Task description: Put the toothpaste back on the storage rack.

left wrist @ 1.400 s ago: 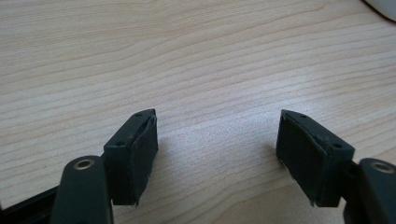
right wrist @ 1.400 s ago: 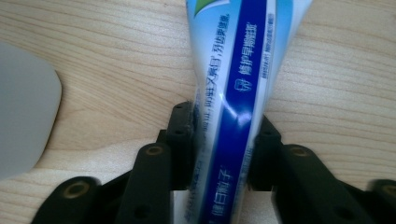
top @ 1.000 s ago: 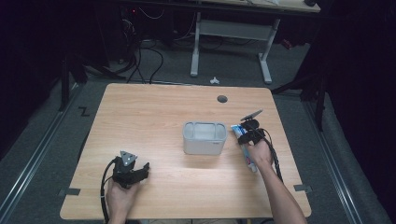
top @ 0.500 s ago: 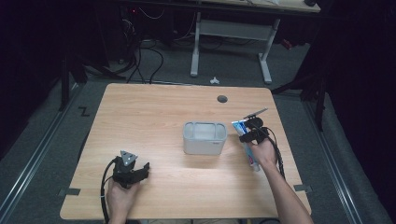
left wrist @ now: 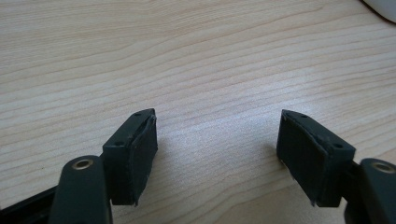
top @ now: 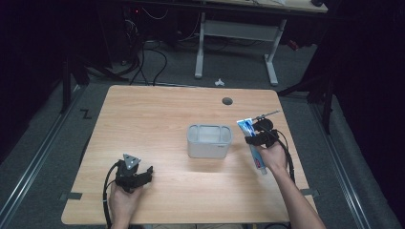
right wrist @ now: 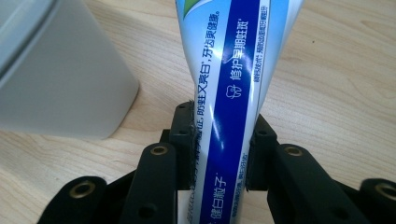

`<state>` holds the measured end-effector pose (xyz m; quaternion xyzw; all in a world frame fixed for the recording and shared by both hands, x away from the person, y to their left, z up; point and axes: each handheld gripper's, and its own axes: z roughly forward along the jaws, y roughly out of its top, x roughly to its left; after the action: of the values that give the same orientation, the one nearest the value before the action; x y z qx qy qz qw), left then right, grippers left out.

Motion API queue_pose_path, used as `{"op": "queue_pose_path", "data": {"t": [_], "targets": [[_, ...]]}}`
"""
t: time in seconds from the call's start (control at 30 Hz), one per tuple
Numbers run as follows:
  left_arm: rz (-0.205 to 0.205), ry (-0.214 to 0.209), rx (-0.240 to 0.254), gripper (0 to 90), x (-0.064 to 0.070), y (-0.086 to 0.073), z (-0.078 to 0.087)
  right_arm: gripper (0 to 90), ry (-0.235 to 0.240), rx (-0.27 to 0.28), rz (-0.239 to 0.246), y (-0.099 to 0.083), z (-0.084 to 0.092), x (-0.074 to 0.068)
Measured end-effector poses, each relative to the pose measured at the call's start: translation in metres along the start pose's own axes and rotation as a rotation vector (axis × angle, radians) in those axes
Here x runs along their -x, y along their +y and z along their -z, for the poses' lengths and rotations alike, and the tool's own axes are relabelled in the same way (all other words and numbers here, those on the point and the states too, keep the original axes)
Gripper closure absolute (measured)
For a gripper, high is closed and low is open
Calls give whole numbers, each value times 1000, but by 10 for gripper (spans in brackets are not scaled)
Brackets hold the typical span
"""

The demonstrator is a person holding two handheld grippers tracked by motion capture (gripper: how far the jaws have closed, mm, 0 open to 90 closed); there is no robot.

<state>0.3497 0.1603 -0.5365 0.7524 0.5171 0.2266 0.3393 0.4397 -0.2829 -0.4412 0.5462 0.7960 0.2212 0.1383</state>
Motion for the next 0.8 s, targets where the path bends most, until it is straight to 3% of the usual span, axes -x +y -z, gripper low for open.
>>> {"op": "queue_pose_path", "data": {"t": [0.8], "targets": [[-1,-1,-2,292,0,0,0,706,49,157,70,-2,43,-13]]}}
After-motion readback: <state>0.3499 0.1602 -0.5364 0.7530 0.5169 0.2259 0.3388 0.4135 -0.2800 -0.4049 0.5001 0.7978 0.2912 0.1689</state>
